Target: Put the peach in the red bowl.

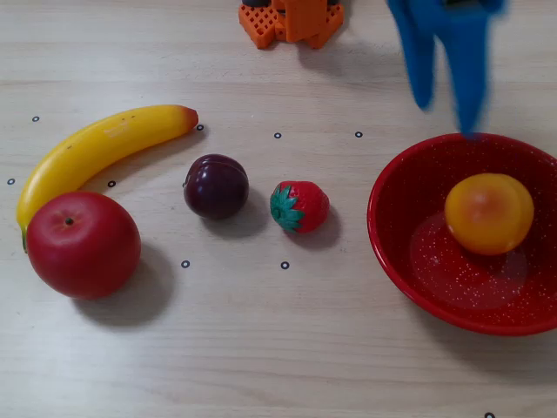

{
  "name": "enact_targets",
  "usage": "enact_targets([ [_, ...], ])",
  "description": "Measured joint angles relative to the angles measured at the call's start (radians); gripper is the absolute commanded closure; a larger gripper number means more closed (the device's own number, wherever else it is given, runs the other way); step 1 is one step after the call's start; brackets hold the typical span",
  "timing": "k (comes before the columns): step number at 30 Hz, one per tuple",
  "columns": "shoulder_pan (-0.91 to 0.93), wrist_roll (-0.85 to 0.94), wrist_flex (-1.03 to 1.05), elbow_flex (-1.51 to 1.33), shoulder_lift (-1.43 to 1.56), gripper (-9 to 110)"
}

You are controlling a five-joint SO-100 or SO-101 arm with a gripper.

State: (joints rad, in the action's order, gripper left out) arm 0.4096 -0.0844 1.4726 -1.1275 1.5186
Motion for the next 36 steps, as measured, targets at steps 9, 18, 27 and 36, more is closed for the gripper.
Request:
enact_targets([
  [9, -0.150, 0.000, -0.064, -0.448, 0.558, 101],
  [18, -0.298, -0.006, -0.213, -1.048, 1.040, 101],
  [27, -0.430, -0.015, -0.506, -1.651, 1.457, 101],
  [36, -0.515, 0.061, -0.604, -1.917, 1.669, 101],
])
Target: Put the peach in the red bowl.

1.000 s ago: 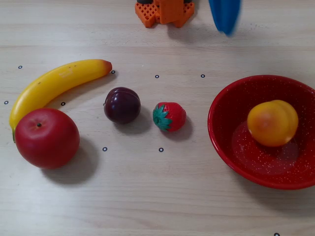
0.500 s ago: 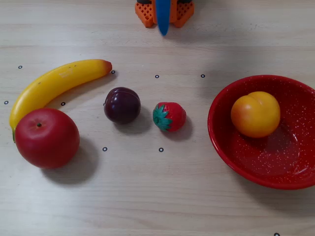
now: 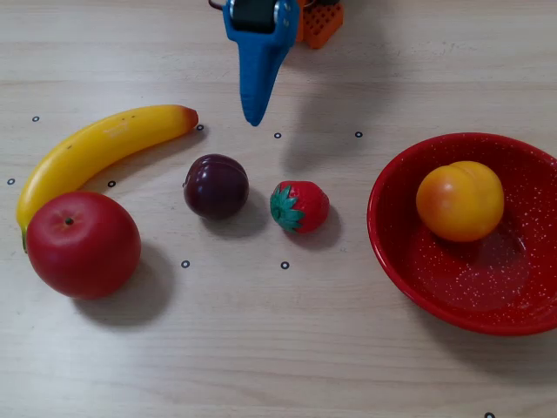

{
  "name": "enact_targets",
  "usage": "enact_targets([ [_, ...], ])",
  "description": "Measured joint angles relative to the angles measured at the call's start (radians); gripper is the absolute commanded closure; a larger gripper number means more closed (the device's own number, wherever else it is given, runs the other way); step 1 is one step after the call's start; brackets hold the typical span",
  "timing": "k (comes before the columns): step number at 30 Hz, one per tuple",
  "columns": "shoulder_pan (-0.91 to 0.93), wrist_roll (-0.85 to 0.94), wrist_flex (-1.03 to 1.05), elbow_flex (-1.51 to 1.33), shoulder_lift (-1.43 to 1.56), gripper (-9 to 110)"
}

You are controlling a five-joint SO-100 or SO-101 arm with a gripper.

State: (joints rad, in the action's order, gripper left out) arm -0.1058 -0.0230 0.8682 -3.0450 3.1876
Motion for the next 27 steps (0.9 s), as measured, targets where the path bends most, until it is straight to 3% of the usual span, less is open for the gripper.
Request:
enact_targets([
  [27, 0.035, 0.018, 0.061, 0.000, 0.008, 101],
])
